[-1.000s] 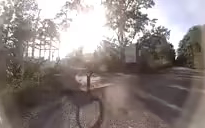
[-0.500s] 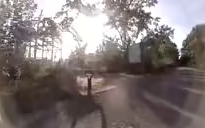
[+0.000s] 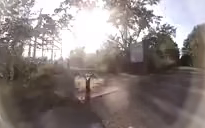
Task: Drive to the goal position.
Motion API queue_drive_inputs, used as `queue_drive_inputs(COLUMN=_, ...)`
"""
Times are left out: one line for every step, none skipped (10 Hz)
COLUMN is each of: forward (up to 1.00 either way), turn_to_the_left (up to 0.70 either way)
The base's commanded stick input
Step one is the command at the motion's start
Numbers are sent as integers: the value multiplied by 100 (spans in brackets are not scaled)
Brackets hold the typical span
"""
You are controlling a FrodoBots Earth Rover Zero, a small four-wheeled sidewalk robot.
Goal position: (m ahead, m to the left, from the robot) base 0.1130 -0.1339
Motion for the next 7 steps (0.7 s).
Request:
queue_drive_inputs(forward=70, turn_to_the_left=1)
queue_drive_inputs(forward=70, turn_to_the_left=1)
queue_drive_inputs(forward=70, turn_to_the_left=0)
queue_drive_inputs(forward=70, turn_to_the_left=-1)
queue_drive_inputs(forward=70, turn_to_the_left=-3)
queue_drive_inputs(forward=70, turn_to_the_left=-5)
queue_drive_inputs(forward=70, turn_to_the_left=-7)
